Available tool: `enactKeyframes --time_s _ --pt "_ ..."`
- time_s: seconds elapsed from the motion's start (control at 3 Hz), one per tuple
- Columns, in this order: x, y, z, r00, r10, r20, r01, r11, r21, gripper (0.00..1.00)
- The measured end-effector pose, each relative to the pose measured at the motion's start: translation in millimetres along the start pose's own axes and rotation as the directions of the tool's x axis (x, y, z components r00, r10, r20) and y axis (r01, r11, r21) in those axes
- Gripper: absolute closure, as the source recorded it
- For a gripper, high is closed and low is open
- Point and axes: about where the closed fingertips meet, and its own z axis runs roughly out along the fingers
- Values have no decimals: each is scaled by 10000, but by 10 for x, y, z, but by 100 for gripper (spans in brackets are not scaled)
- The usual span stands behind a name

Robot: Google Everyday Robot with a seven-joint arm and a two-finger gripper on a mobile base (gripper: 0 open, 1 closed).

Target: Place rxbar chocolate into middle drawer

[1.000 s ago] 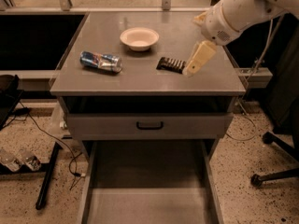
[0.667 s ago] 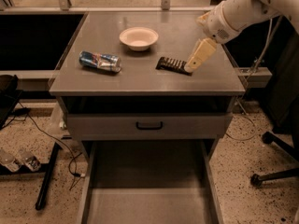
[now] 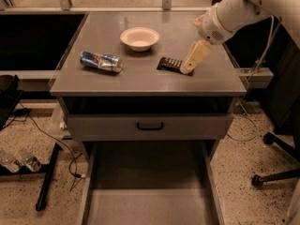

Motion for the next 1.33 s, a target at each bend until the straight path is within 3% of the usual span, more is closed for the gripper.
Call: enactKeyframes --time_s 0.67,1.33 --pt "34 -125 421 9922 1036 690 -1018 9944 -297 0" --pt "144 -162 671 9782 1837 965 -1753 9804 -896 0"
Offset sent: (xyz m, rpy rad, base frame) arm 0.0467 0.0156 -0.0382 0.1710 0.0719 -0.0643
